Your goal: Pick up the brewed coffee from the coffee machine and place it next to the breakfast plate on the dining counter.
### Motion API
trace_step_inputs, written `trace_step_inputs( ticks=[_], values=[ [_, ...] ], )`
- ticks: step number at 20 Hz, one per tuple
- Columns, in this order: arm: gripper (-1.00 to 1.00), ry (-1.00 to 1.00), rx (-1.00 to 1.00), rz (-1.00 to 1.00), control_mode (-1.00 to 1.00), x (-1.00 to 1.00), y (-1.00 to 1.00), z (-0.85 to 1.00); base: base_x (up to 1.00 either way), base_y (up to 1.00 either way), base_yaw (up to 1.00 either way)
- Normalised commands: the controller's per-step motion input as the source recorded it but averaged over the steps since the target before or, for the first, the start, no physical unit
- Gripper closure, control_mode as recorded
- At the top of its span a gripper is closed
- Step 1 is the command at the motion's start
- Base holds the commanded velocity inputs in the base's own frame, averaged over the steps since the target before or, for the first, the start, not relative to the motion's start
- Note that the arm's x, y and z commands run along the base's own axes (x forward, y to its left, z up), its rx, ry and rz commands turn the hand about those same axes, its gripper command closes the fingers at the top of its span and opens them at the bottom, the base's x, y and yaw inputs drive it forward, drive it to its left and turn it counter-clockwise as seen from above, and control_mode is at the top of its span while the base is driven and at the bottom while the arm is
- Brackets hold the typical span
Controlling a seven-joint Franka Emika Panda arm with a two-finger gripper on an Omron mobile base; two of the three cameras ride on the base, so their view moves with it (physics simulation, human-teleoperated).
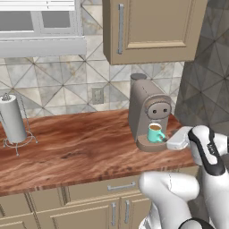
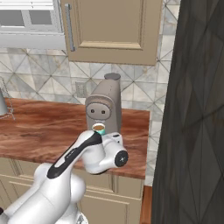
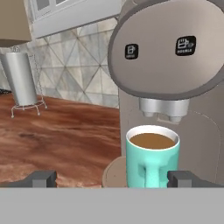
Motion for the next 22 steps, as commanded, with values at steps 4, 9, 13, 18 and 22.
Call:
trace_step_inputs(
  ticks=[4,9,13,18,22],
  values=[
    [-1.0,0.0,0.0,0.0,-1.0,0.12,0.0,-0.05,0.0,0.0,0.0],
    [-1.0,-0.01,0.0,0.0,-1.0,0.03,-0.05,-0.06,0.0,0.0,0.0],
    [-1.0,0.0,0.0,0.0,-1.0,0.13,-0.02,-0.24,0.0,0.0,0.0],
    [-1.0,0.0,0.0,0.0,-1.0,0.24,0.0,-0.22,0.0,0.0,0.0],
    [-1.0,0.0,0.0,0.0,-1.0,0.1,-0.02,-0.07,0.0,0.0,0.0]
  ],
)
